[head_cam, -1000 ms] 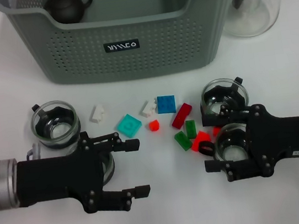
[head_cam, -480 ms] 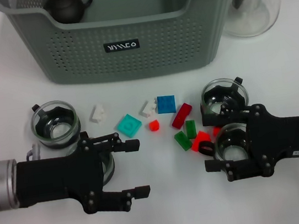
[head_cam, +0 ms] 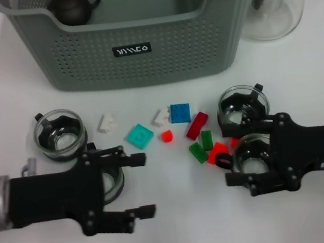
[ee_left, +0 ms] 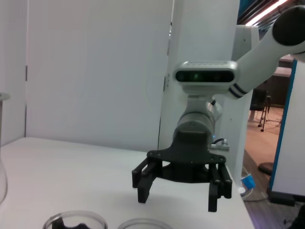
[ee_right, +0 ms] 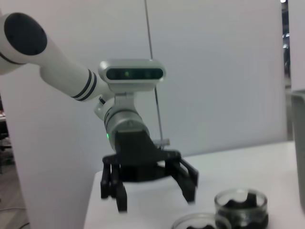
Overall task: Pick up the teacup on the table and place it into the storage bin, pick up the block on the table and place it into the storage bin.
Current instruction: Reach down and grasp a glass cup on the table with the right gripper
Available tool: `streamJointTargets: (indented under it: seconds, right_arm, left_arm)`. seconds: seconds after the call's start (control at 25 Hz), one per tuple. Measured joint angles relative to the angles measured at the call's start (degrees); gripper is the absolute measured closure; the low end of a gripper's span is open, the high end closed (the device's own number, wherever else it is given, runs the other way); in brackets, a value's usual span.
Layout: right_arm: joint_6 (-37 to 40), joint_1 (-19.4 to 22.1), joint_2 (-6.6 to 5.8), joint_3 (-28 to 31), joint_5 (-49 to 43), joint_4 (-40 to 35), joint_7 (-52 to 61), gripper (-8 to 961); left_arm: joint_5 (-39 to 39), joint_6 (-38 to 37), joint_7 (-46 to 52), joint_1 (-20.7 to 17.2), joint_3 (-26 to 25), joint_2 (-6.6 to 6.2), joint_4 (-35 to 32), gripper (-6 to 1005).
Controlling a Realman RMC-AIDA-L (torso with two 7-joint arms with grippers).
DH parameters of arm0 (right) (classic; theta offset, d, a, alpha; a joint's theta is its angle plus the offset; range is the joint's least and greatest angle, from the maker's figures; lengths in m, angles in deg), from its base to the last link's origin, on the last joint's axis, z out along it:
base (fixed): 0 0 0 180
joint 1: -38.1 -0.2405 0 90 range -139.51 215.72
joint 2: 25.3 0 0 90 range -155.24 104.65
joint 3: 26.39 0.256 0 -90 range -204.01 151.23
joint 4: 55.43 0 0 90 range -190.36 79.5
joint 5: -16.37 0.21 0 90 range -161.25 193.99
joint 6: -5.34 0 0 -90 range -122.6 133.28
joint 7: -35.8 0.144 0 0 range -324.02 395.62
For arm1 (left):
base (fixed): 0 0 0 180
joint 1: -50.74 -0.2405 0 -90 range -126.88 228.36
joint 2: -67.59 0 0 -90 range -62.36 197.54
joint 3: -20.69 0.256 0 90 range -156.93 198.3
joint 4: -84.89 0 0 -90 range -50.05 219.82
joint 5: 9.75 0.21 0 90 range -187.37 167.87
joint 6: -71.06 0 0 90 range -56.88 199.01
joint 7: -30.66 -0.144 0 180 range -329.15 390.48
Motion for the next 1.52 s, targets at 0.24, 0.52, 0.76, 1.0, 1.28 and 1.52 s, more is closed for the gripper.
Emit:
streamJointTargets:
  seconds: [0.24, 0.52, 0.76, 1.0, 1.28, 1.52]
  right_arm:
    - [6.7, -0.6, -0.04, -3.7, -3.5, -17.7, 20.8, 169]
    - [11.1, -3.8, -0.86, -22.8, -4.9, -50.1, 54.9, 191]
    - [10.5, -11.7, -0.02, -32.2, -15.9, -57.1, 65.6, 226]
    - [1.1, -14.1, 0.16, -38.7, -18.6, -54.1, 72.7, 322]
    - [-5.2, -14.8, 0.15, -43.9, -17.4, -49.1, 87.2, 367]
    - [-9.8, -15.6, 0.23, -46.7, -15.8, -44.0, 95.3, 376]
  left_arm:
    - [0.0, -3.5, 0.0, -2.6, -6.8, -0.97, -2.9, 174]
    - [0.1, -3.1, -0.1, -3.7, -9.2, -1.14, -3.2, 174]
    - [-0.2, -2.9, -0.2, -3.8, -9.3, -1.0, -2.9, 174]
    - [-0.3, -2.9, -0.2, -4.0, -9.3, -0.91, -2.8, 174]
    - [-0.4, -1.9, -0.2, -3.8, -9.3, -0.89, -2.5, 175]
    - [-0.4, -0.6, -0.2, -3.4, -9.3, -0.94, -1.9, 174]
